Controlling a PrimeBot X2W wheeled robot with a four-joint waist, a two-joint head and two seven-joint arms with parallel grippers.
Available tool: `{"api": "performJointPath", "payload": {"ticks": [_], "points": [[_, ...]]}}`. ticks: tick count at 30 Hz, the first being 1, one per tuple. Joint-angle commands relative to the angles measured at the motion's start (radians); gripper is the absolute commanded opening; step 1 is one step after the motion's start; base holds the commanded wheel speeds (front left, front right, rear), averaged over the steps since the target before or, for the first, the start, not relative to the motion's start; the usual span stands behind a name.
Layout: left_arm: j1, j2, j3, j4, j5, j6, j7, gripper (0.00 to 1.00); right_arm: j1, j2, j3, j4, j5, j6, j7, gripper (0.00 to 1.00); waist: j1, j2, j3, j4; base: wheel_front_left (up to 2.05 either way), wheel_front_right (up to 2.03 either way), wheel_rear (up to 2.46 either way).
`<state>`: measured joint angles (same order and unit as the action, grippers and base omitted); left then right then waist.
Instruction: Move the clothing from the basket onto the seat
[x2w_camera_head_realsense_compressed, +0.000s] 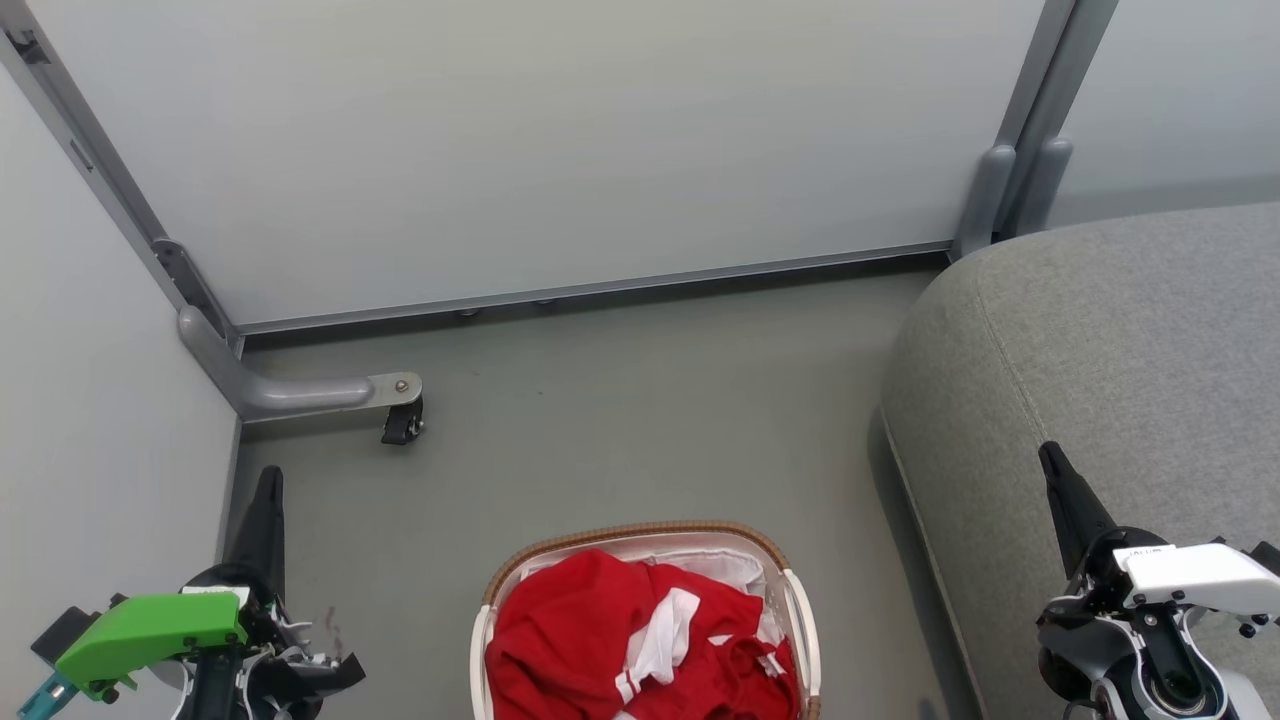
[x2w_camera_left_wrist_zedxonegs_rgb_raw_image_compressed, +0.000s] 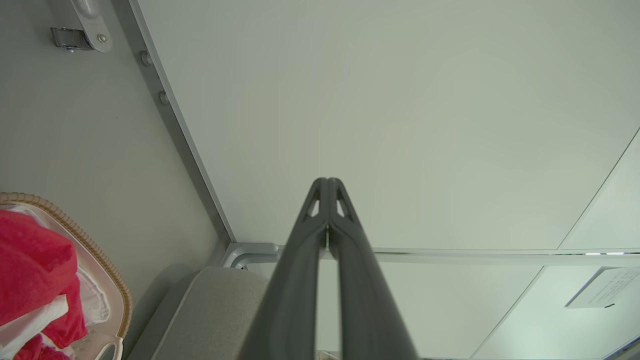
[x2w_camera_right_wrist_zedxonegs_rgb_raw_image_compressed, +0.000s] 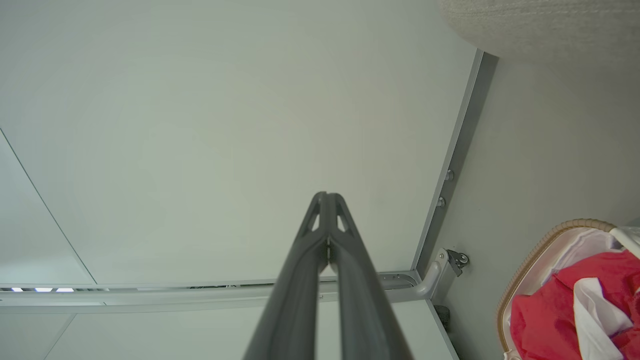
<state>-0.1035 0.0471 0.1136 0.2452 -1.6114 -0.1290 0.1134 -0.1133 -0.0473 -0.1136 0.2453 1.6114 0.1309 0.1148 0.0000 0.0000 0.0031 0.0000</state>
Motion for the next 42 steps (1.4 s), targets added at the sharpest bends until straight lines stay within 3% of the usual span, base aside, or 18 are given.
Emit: {"api": "performJointPath", "payload": {"ticks": [1,16,17,34,42], "points": [[-0.011,0.006,0.002,-0.001,-0.003,-0.004,0.004,0.0,0.012,-0.006,-0.002,-0.003,0.003,0.0,0.001,0.0,0.0,0.0,0.0,0.0,0.0,0.0,0.0],[-0.011,0.006,0.002,-0.001,-0.003,-0.004,0.004,0.0,0.012,-0.006,-0.002,-0.003,0.003,0.0,0.001,0.0,0.0,0.0,0.0,0.0,0.0,0.0,0.0],[0.0,0.0,0.0,0.0,0.0,0.0,0.0,1.0,0.0,0.0,0.0,0.0,0.0,0.0,-0.001,1.0,0.0,0.0,0.0,0.0,0.0,0.0,0.0],[0.035,-0.005,-0.07,0.016,0.054,0.0,-0.066,1.0,0.022,0.009,0.013,0.035,-0.063,0.0,-0.067,1.0,0.0,0.0,0.001,0.001,0.0,0.0,0.0],[0.03,-0.003,-0.089,-0.012,0.149,0.0,-0.101,1.0,0.021,0.007,-0.012,-0.01,-0.206,0.0,-0.102,1.0,0.0,0.0,0.003,0.003,0.0,0.0,0.0]]}}
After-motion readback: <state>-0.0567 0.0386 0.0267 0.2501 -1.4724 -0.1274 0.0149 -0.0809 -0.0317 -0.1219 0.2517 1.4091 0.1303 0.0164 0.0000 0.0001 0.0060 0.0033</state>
